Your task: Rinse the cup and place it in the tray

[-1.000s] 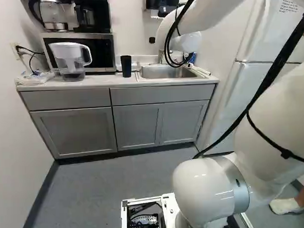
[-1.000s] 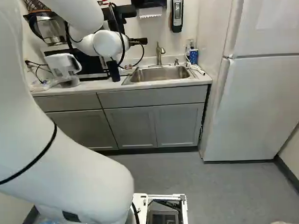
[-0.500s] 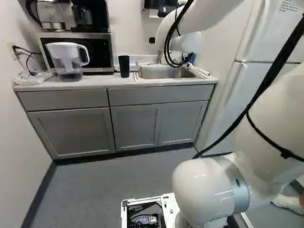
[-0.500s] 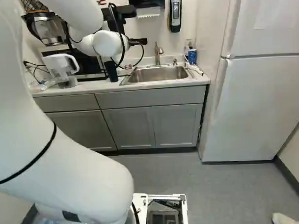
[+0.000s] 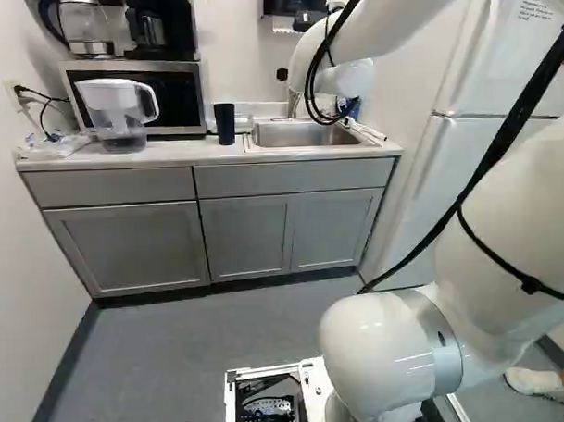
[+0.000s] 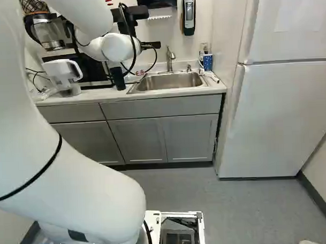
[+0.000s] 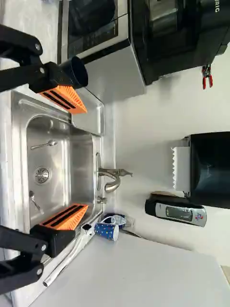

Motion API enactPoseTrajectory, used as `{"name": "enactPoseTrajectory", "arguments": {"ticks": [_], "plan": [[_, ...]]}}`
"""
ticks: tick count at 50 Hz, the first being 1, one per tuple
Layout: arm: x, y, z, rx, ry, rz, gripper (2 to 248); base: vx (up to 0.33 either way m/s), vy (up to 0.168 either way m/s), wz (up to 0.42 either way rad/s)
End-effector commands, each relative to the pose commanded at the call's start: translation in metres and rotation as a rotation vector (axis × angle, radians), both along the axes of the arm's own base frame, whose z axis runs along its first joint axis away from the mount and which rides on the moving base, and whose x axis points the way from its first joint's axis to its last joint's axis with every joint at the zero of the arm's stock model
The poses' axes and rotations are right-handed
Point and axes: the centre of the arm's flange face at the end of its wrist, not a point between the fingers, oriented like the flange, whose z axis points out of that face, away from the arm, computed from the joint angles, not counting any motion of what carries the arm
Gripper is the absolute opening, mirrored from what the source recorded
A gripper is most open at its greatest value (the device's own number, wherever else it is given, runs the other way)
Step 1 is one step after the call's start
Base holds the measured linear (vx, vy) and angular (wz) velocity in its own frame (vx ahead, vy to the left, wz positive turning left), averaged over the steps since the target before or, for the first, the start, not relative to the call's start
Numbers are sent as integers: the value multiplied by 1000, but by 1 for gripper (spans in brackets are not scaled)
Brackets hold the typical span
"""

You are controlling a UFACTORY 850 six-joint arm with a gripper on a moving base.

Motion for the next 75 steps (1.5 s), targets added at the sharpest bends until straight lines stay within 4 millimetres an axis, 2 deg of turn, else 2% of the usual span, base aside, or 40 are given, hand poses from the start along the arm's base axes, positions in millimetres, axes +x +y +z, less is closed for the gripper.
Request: {"name": "enactPoseTrajectory", "arguments": {"ticks": [29, 75], "plan": [[0, 0, 0, 0, 0, 0, 247, 49, -72, 14], [0, 0, 0, 0, 0, 0, 247, 64, -57, 163]]}}
